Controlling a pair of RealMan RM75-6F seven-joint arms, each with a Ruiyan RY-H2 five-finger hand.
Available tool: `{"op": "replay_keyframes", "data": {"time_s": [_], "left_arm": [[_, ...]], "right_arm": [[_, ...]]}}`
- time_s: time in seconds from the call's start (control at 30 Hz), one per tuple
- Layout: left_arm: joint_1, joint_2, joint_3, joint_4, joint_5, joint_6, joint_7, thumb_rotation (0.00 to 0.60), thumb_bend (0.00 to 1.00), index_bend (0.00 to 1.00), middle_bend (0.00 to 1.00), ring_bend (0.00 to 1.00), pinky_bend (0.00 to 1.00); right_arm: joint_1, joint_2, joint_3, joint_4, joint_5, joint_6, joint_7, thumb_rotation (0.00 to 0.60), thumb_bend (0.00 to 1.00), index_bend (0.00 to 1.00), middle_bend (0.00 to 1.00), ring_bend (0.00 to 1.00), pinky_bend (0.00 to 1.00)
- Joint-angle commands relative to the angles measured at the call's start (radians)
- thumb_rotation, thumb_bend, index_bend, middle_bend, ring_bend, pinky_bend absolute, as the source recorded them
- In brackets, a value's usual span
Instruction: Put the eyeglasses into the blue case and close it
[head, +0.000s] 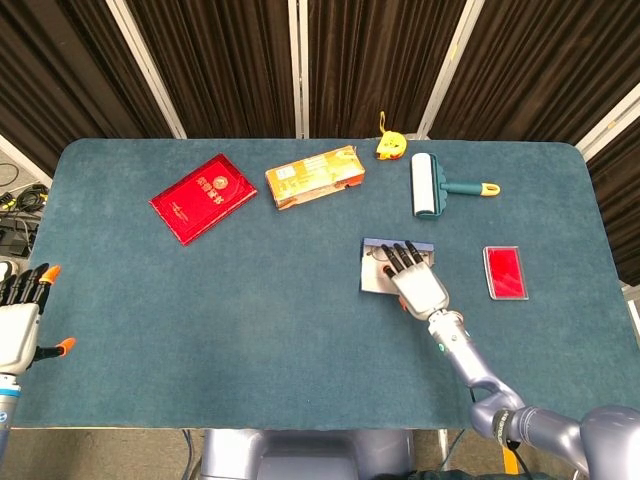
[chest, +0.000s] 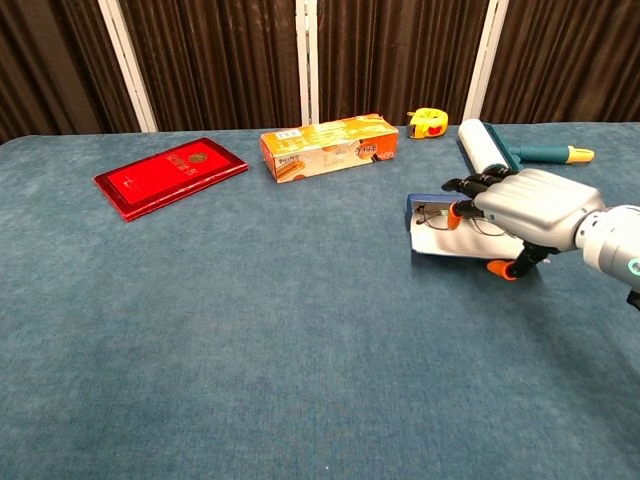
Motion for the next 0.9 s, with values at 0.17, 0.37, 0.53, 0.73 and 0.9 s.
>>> {"op": "replay_keyframes", "data": {"time_s": [0.17,0.37,0.53,0.73,0.9], "left_arm": [[-0.001,-0.001,-0.001,0.003,-0.003,-0.002,0.0,0.6,0.0,0.0,0.0,0.0,0.0],[-0.003,-0.001,-0.002,0.005,-0.008,-0.006,0.0,0.6,0.0,0.0,0.0,0.0,0.0],[-0.003,-0.001,-0.002,0.004,-0.009,-0.008,-0.001,0.6,0.0,0.0,0.0,0.0,0.0],[-0.003,0.001,-0.002,0.002,-0.007,-0.006,-0.007,0.6,0.0,0.0,0.0,0.0,0.0],[-0.001,0.004,0.0,-0.001,-0.001,-0.005,-0.009,0.6,0.0,0.0,0.0,0.0,0.0]], "right_arm": [[0.02,-0.019,0.039,0.039,0.034,-0.015,0.005,0.6,0.29,0.32,0.0,0.0,0.0],[0.02,-0.027,0.034,0.049,0.051,-0.039,0.009,0.6,0.3,0.39,0.0,0.0,0.0],[0.011,-0.018,0.015,0.032,0.032,-0.034,0.034,0.6,0.37,0.55,0.0,0.0,0.0],[-0.013,0.055,-0.055,-0.049,-0.062,0.002,0.081,0.6,0.48,0.64,0.01,0.0,0.0],[-0.039,0.149,-0.13,-0.153,-0.174,0.064,0.112,0.6,0.49,0.66,0.02,0.0,0.0]]}}
